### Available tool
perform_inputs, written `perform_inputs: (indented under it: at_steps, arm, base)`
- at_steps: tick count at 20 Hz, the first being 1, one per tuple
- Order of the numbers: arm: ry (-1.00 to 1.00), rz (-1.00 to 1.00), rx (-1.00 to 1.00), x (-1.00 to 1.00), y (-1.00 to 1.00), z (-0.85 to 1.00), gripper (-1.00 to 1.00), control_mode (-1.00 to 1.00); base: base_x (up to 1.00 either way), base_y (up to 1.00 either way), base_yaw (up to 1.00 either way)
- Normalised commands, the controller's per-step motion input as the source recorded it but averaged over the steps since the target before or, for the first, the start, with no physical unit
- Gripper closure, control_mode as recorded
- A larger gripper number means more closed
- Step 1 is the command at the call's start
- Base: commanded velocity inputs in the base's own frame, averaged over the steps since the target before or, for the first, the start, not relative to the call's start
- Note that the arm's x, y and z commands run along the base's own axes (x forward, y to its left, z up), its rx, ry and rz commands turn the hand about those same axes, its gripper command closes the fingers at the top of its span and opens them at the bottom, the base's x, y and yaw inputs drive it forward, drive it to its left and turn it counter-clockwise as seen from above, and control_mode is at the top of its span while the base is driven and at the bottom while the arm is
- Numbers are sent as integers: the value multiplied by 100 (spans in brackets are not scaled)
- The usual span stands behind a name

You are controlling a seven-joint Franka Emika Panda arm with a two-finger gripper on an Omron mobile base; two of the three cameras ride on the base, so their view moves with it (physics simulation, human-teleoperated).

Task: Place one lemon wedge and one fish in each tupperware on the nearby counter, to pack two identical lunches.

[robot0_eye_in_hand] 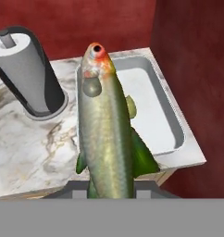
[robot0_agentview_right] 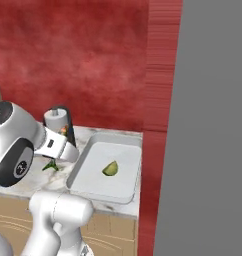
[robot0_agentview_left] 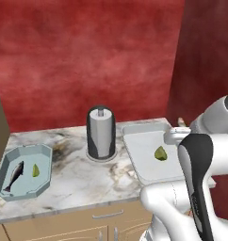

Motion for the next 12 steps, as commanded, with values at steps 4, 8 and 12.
perform_inputs:
  at_steps: [4, 8, 12]
  arm:
    - [0, 0, 0, 0, 0, 0, 100, 100]
    - [0, -5, 0, 31, -4, 0, 100, -100]
    - [0, -3, 0, 42, 0, -9, 100, -100]
  base:
    - [79, 0, -5]
    - [16, 0, -2]
    - [0, 0, 0]
